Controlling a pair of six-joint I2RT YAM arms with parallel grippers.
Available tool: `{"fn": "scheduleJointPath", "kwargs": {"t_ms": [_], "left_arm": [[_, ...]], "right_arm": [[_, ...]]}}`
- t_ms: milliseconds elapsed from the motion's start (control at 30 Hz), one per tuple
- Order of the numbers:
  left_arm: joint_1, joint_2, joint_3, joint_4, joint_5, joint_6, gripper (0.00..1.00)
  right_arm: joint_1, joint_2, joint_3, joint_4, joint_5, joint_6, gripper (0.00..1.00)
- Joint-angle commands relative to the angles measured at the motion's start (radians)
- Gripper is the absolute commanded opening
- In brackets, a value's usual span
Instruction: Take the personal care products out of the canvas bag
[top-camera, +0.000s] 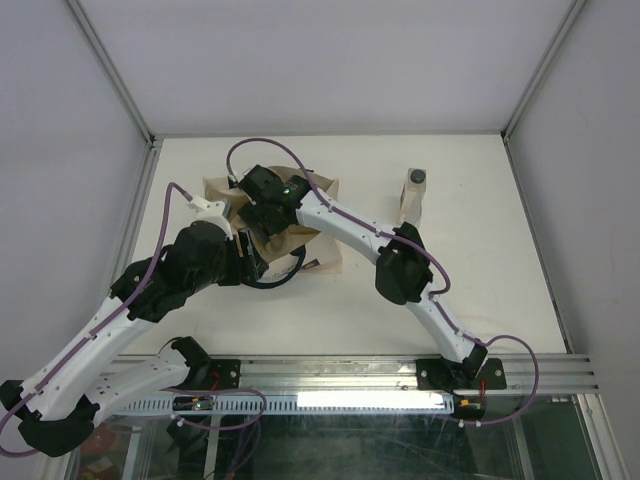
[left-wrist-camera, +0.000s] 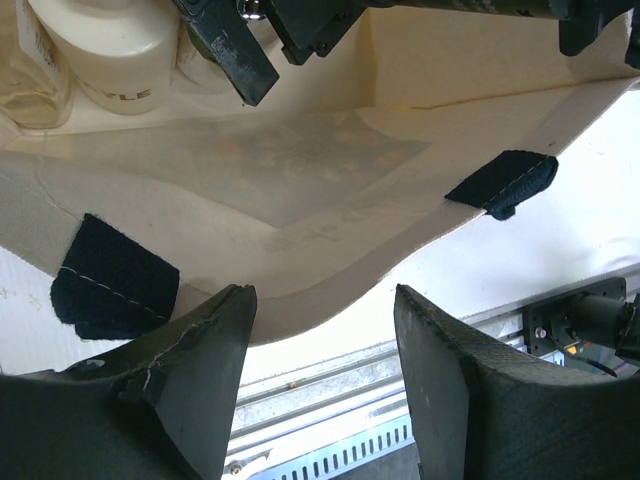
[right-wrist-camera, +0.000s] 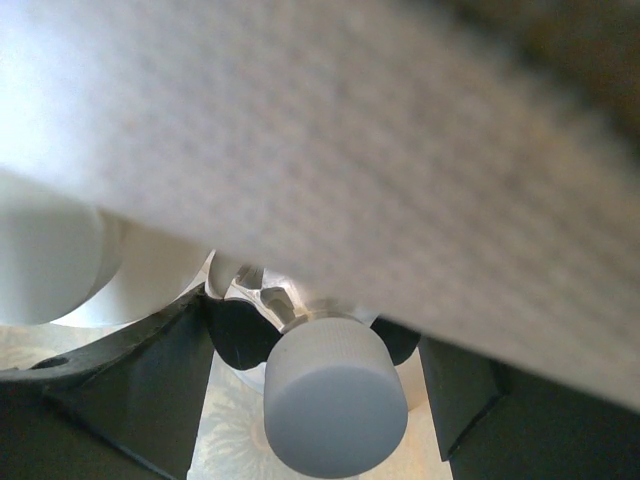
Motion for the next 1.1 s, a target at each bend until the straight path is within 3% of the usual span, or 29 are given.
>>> {"fn": "scheduleJointPath", "kwargs": {"t_ms": [0,67,467,867,1067], "left_arm": [[-0.008,-0.006,0.037,-0.001,-0.022,0.017,0.60],[-0.008,-0.006,0.039,0.000,-0.020,0.012,0.61],[-0.008,0.009,0.031,0.023,-0.011,0.001,0.60],[-0.007,0.023,0.019,0.047,-0.008,0.004,0.61],[-0.009,0.047,0.016,0.062,0.003,0.024,0.61]], "right_arm": [[-0.012,-0.126,0.059,0.058,-0.001,0.059,0.05],[-0.023,-0.170,0.033,0.076,-0.018,0.091,0.00],[-0.054,-0.342,0.005,0.076,-0.054,0.162,0.00],[-0.229,-0.603,-0.228,0.248,-0.389,0.425,0.00],[-0.386,-0.747,-0.361,0.340,-0.527,0.586,0.00]]}}
